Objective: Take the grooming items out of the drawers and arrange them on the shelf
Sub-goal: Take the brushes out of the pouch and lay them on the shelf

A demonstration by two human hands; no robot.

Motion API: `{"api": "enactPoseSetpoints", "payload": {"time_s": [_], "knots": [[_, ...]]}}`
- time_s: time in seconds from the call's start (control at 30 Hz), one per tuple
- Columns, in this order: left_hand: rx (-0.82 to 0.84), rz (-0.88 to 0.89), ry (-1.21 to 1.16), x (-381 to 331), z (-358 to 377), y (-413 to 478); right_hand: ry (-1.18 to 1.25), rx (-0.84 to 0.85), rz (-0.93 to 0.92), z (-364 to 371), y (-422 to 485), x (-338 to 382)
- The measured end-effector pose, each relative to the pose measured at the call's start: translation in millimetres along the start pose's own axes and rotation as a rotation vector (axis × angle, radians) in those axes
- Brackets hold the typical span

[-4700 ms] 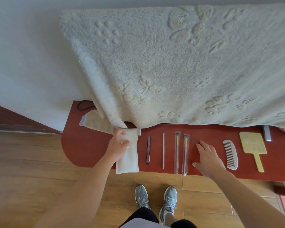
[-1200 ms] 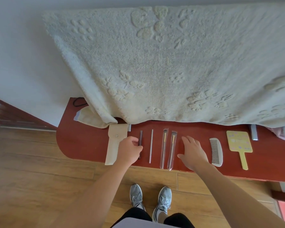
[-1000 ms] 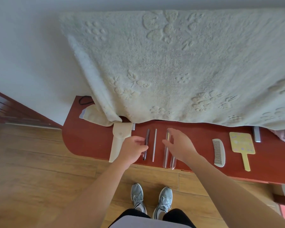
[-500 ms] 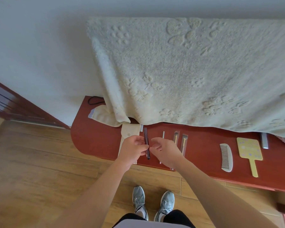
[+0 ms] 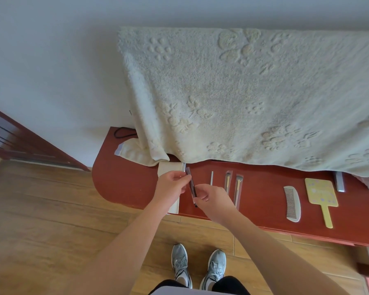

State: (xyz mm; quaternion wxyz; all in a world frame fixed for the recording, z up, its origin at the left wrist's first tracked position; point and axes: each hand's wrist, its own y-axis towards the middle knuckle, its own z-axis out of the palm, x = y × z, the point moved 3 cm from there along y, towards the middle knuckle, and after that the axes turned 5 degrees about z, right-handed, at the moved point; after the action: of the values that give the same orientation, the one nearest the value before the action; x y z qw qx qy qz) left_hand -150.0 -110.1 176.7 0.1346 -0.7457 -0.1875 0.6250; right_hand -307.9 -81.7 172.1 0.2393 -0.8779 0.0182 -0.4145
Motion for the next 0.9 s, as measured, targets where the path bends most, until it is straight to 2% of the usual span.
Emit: {"api": "enactPoseSetpoints", "payload": {"time_s": [0.33, 0.5, 0.7, 0.8, 0.9], "knots": [[0.028, 0.048, 0.086, -15, 6, 12, 0.022, -0.006, 0.055, 0, -10, -5], [0.019, 0.096, 0.229, -11, 16, 12, 0.037, -0.015, 0.126, 5, -13, -6], [-0.133, 0.182, 0.203, -41, 10, 31, -0.018, 0.028, 0.214, 17, -25, -22], [-0.075, 0.287, 0.327, -62, 2, 48, 0.025, -0.017, 0.26, 17, -30, -30], [0.015, 0.305, 0.483, -49, 0, 51, 0.054, -0.063, 0.294, 12, -24, -33]]}}
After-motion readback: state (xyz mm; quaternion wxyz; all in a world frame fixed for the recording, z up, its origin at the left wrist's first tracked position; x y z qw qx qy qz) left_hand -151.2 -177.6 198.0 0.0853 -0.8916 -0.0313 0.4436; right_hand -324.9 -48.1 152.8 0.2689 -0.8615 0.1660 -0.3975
